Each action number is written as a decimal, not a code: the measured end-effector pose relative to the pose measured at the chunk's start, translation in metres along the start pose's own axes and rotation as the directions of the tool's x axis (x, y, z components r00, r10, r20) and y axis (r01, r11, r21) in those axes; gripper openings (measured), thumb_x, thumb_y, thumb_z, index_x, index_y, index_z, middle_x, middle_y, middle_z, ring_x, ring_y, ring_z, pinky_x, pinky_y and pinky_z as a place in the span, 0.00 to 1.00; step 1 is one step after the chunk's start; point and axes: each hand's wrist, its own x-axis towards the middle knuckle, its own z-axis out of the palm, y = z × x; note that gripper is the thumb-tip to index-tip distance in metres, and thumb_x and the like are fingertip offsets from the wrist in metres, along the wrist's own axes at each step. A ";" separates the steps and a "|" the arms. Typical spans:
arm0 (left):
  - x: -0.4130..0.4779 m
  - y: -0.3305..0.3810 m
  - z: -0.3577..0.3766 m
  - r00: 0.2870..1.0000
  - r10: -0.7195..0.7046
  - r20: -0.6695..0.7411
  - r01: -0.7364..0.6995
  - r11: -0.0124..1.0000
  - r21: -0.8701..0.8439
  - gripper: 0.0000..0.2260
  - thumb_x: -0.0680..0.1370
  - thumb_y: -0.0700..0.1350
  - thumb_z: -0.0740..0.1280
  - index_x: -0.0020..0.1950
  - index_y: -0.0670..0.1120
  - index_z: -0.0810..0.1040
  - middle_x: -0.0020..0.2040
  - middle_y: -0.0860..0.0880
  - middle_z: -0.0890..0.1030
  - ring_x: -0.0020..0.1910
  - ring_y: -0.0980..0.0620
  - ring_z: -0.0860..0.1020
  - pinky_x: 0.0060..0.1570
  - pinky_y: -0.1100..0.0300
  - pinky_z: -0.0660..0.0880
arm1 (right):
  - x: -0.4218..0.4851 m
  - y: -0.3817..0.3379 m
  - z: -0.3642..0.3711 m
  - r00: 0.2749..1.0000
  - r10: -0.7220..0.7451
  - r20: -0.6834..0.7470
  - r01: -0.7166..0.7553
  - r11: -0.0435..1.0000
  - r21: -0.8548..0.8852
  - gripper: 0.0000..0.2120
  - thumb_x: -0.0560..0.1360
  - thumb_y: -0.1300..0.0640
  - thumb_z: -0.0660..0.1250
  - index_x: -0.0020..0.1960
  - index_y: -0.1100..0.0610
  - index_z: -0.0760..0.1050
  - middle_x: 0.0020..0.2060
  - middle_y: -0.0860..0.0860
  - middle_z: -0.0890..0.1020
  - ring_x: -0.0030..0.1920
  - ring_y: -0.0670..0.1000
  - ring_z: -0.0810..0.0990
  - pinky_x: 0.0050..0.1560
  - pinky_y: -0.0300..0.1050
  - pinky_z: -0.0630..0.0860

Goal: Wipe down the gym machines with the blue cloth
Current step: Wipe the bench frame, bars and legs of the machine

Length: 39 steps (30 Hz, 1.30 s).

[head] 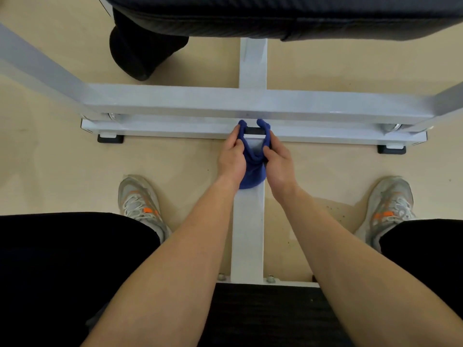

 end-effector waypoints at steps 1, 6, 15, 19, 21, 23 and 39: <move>0.001 -0.005 -0.002 1.000 -0.013 0.012 0.012 1.000 0.024 0.22 0.82 0.36 0.52 0.72 0.50 0.73 0.66 0.53 0.78 0.63 0.57 0.77 0.60 0.67 0.73 | -0.002 0.004 0.000 1.000 0.023 0.001 -0.023 0.999 -0.029 0.30 0.77 0.69 0.52 0.72 0.46 0.72 0.65 0.44 0.79 0.65 0.43 0.77 0.67 0.40 0.72; -0.001 -0.023 -0.004 0.999 -0.030 0.031 0.024 0.984 0.176 0.22 0.80 0.37 0.55 0.69 0.55 0.75 0.58 0.54 0.82 0.57 0.55 0.79 0.57 0.64 0.75 | -0.010 0.020 -0.003 0.994 0.102 -0.024 -0.105 0.969 -0.225 0.20 0.78 0.67 0.56 0.64 0.55 0.77 0.50 0.46 0.84 0.48 0.40 0.82 0.46 0.30 0.75; -0.054 -0.025 -0.042 0.994 -0.035 0.105 -0.009 0.920 0.392 0.19 0.80 0.34 0.62 0.68 0.48 0.77 0.59 0.54 0.81 0.59 0.55 0.78 0.59 0.64 0.71 | -0.042 0.008 -0.003 0.989 0.122 -0.088 -0.150 0.853 -0.500 0.10 0.78 0.61 0.62 0.43 0.66 0.77 0.33 0.55 0.78 0.35 0.51 0.73 0.33 0.39 0.70; -0.087 -0.015 -0.059 0.991 -0.031 0.132 -0.015 0.944 0.329 0.22 0.80 0.33 0.58 0.68 0.51 0.77 0.60 0.53 0.82 0.61 0.54 0.78 0.64 0.62 0.71 | -0.072 -0.017 0.024 0.977 0.201 0.068 -0.165 0.921 -0.353 0.17 0.78 0.65 0.56 0.53 0.56 0.83 0.51 0.53 0.85 0.54 0.53 0.83 0.60 0.52 0.79; -0.097 -0.004 -0.067 0.994 0.002 0.108 -0.031 0.962 0.270 0.22 0.79 0.32 0.60 0.69 0.50 0.76 0.59 0.53 0.81 0.61 0.53 0.78 0.63 0.60 0.73 | -0.080 -0.032 0.037 0.974 0.205 0.098 -0.166 0.936 -0.310 0.19 0.77 0.68 0.55 0.56 0.58 0.82 0.53 0.54 0.85 0.57 0.54 0.82 0.63 0.54 0.77; -0.102 0.012 -0.075 0.995 0.037 0.095 -0.060 0.966 0.253 0.21 0.78 0.33 0.64 0.69 0.49 0.75 0.57 0.55 0.80 0.59 0.53 0.78 0.62 0.55 0.75 | -0.083 -0.046 0.047 0.967 0.216 0.136 -0.158 0.925 -0.346 0.19 0.75 0.68 0.55 0.55 0.58 0.82 0.50 0.54 0.86 0.55 0.55 0.83 0.60 0.54 0.79; 0.005 0.034 -0.155 0.916 0.024 -0.401 0.081 0.967 0.241 0.04 0.75 0.48 0.70 0.45 0.54 0.76 0.46 0.50 0.82 0.45 0.46 0.83 0.49 0.50 0.81 | 0.011 -0.041 0.102 0.984 0.045 -0.175 -0.159 0.670 -0.725 0.09 0.75 0.54 0.66 0.44 0.59 0.78 0.38 0.58 0.84 0.40 0.58 0.83 0.40 0.46 0.79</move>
